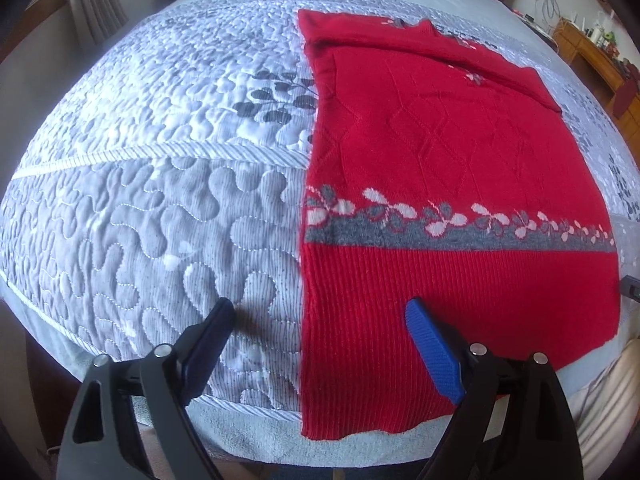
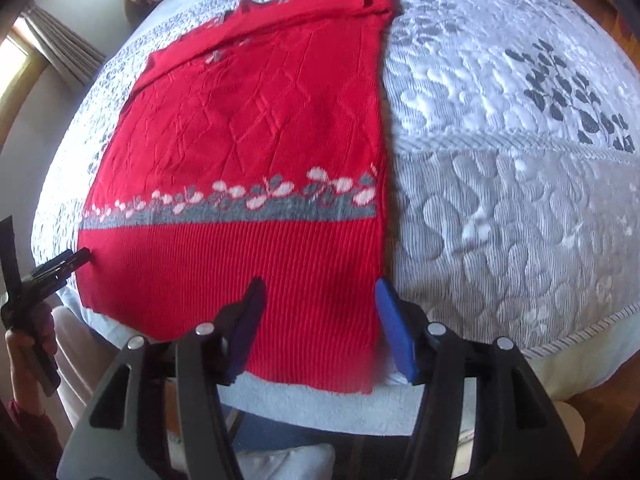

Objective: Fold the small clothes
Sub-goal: 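Open the right tool and pull both tools back from the sweater, then grasp the sweater hem with both tools and fold it toward the collar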

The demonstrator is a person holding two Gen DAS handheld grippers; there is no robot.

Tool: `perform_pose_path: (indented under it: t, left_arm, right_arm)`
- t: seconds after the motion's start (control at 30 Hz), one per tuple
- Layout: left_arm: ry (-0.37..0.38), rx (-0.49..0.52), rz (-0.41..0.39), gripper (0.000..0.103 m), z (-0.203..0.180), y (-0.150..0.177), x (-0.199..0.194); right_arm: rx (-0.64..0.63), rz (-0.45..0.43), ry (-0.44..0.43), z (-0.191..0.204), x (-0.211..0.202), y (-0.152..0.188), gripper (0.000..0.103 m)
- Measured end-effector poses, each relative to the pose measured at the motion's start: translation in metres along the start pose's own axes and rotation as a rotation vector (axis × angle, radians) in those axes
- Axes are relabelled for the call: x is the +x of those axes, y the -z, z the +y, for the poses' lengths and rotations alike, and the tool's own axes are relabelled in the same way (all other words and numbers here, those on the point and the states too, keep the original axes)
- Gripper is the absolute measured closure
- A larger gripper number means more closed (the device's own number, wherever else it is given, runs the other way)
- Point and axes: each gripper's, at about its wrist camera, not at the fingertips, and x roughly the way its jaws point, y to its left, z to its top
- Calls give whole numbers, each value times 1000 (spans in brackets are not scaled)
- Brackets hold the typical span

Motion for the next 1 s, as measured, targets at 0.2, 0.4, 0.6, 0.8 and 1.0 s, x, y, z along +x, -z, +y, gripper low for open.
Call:
perform_pose_path:
  t: [0.2,0.4,0.6,0.8,1.0]
  left_arm:
    - [17,-6,12,12,2,12,-1]
    - [43,-16,37,10,3,22,1]
    - [97,-52,39,44,14,26,-5]
    - [264,-174,63,95,35,21,-11]
    - [310,-178,37,96,30,15,-20]
  right_arm:
    - [2,28,21,-12,5,10,44]
    - [-23,52,3,-11,15,19,52]
    - [-27,46,-89,-6,14,17,96]
    - [18,2,-241,-11,-3,10,96]
    - [26,-46,-312,-21,-26,2,97]
